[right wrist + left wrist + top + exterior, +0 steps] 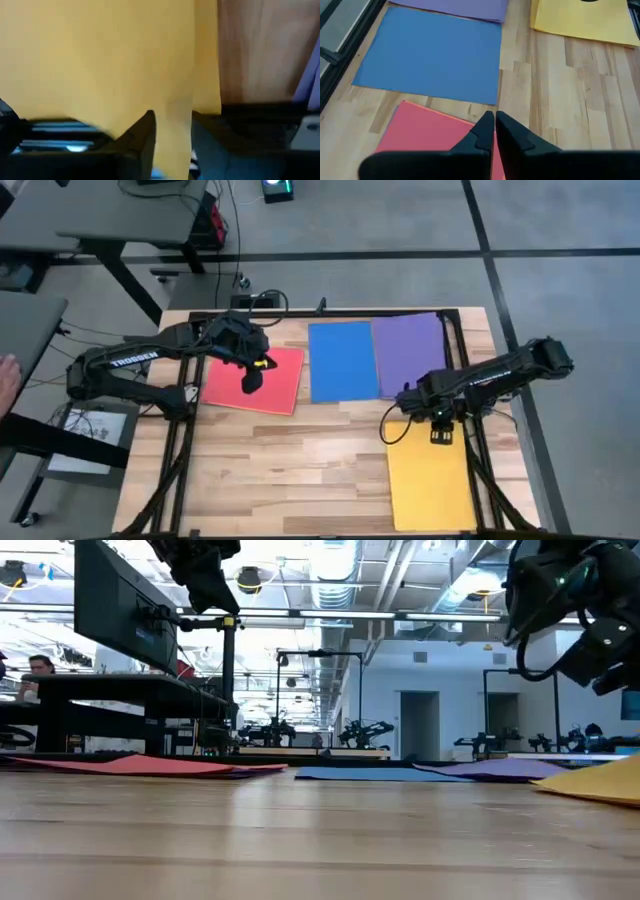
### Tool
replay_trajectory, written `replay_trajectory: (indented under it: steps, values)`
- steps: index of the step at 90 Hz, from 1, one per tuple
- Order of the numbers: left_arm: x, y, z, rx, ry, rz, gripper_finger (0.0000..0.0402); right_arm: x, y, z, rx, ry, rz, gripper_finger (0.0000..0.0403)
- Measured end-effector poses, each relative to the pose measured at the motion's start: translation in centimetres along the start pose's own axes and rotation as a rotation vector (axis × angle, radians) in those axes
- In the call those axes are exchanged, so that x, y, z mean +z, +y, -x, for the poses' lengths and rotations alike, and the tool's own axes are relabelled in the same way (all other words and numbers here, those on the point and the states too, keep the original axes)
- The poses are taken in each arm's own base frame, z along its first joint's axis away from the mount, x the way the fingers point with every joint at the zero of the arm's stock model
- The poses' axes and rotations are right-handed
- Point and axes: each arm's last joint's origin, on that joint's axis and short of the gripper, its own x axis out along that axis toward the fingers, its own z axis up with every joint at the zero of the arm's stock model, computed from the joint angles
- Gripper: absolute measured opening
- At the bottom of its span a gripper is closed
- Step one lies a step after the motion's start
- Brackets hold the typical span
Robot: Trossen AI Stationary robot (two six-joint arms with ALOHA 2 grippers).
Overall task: Organize paper
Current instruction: Stack the yellow paper on the bottom right yellow papers, then put the pink paper into the bottom center of the table
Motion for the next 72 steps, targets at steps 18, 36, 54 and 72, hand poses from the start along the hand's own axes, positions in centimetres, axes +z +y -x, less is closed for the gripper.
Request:
replay_trajectory:
  steps: [18,36,54,72]
  values:
    - [0.0,0.0,0.0,0.005,-0.001,0.0,0.0001,0.3,-0.3,1.2,0.021,-0.025,-0.043,0.0147]
    - [-0.3,0.2,0.0,0.061,0.038,-0.011,0.0001,1.8,-0.3,3.0,0.097,-0.178,-0.151,0.0146]
    - [-2.8,0.9,-1.1,0.049,0.168,-0.014,0.0001,6.6,-0.5,6.0,0.415,-0.622,-0.494,0.0145]
    - [-7.1,2.0,-4.0,0.006,0.243,0.037,0.0001,13.1,-1.4,10.2,0.756,-1.205,-0.589,0.0145]
